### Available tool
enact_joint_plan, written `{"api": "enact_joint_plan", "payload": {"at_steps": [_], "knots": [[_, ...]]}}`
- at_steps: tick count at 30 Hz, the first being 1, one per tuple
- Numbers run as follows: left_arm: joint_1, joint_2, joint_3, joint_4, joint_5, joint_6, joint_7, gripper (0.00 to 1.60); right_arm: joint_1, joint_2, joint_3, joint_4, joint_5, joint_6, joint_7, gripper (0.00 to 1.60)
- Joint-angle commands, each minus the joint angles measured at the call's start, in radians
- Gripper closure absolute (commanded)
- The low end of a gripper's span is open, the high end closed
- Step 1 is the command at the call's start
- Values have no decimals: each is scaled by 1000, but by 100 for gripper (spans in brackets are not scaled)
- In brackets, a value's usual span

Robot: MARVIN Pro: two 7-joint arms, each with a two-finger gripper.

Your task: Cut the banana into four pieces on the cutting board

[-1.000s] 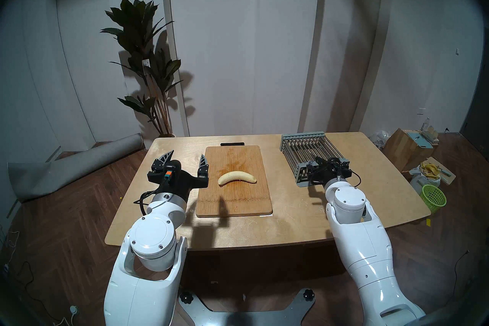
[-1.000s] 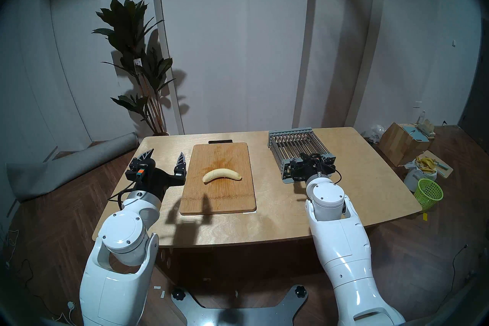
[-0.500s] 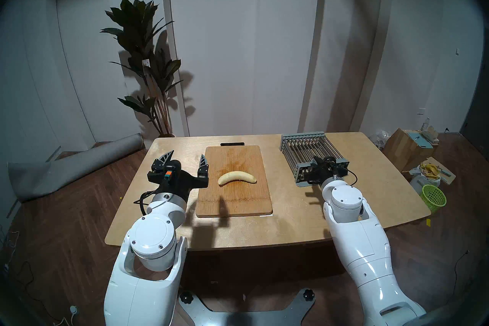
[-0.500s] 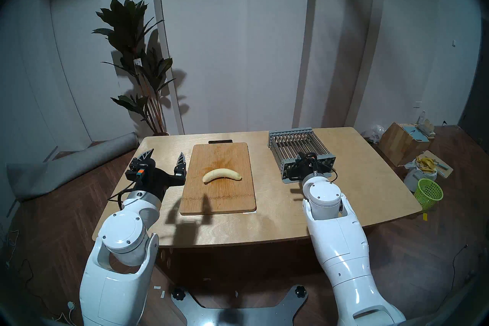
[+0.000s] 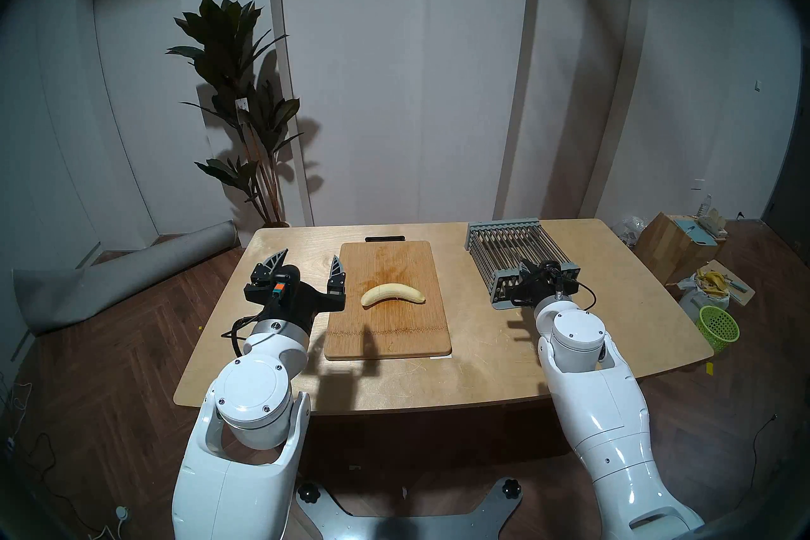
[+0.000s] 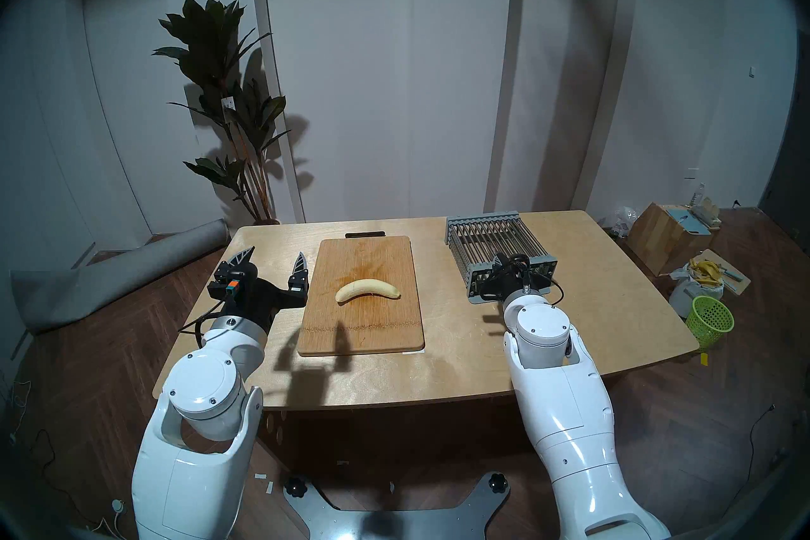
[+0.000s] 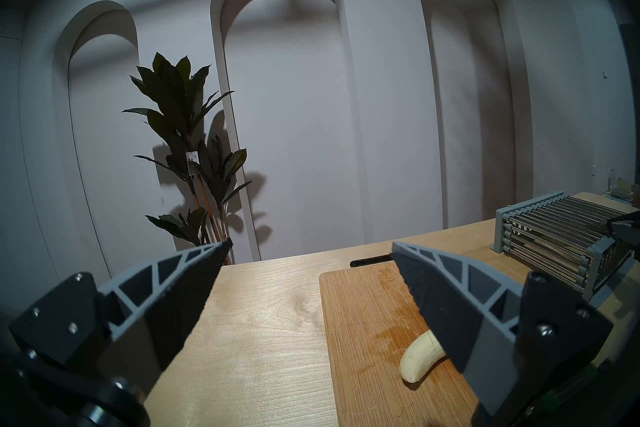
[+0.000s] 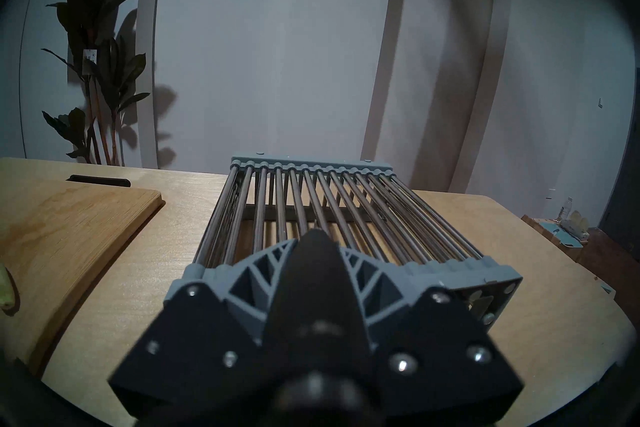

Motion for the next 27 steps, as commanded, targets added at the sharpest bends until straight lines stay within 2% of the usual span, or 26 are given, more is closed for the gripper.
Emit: {"api": "enact_joint_plan", "payload": {"at_steps": [1, 10, 27], "knots": [[-5, 0, 0, -19, 0, -4, 1, 0, -6, -3, 3, -67, 5, -13, 1, 160], [-6, 0, 0, -19, 0, -4, 1, 0, -21, -6, 8, -134, 20, -8, 3, 160], [-5, 0, 0, -19, 0, -4, 1, 0, -54, -16, 11, -256, 54, 47, 15, 160]]}}
